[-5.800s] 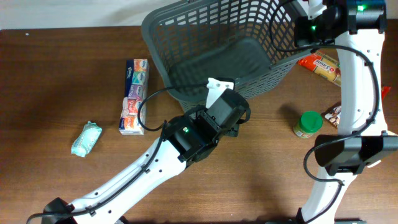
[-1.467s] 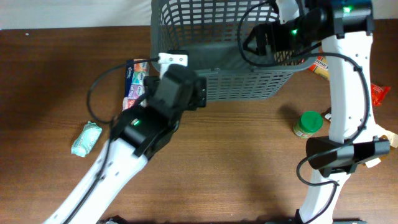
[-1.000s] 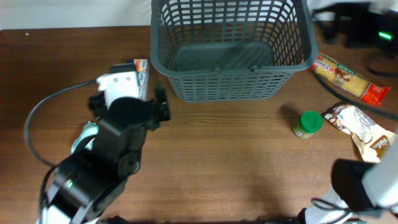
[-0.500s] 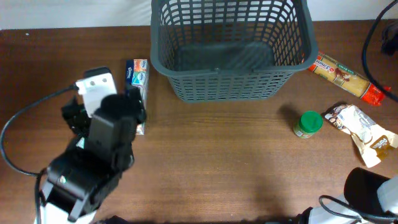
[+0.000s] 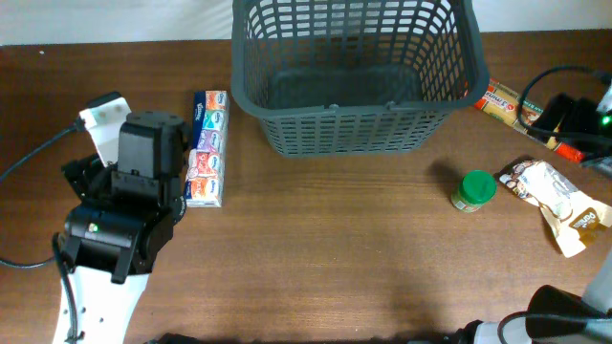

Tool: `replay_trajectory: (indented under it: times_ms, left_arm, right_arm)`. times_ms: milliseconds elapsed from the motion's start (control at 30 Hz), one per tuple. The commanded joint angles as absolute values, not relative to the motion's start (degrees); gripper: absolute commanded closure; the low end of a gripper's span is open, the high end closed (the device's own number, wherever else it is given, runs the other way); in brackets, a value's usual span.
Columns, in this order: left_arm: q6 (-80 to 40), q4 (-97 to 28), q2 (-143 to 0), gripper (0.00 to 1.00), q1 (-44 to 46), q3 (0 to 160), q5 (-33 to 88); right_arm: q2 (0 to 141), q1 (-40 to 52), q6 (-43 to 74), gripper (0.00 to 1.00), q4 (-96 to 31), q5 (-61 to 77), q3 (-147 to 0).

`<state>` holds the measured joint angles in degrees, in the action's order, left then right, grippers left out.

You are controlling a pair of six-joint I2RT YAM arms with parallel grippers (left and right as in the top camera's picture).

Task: Pack container
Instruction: 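Release the basket, pull left gripper back, move right gripper to jar, then lower the right gripper over the green-lidded jar and grasp it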

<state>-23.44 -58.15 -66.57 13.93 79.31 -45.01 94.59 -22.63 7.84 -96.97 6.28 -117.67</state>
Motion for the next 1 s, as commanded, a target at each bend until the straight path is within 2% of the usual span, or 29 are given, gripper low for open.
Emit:
replay_trajectory:
  times_ms: [0,267,733,967]
  left_arm:
    - [-24.1,-59.0,-67.6,0.0,13.6,80.1,-45.2]
    - [-24.1,-59.1,-68.7,0.0,13.6,80.1,-45.2]
    - [-24.1,-59.1,-68.7,0.0,13.6,80.1,-45.2]
    - [-24.1,-59.1,-68.7,0.01,13.6,80.1,-45.2]
  right_arm:
    - [93.1,-22.9,8.4,0.01,-97.3,7.2,-112.9]
    - [93.1,-22.9,8.4,0.01,-92.8,7.2,-102.7]
    - [93.1,-22.8,5.1,0.01,-75.3,7.1,-82.8]
    - [93.3,-21.6,3.4,0.01,-69.2,7.2,-79.0]
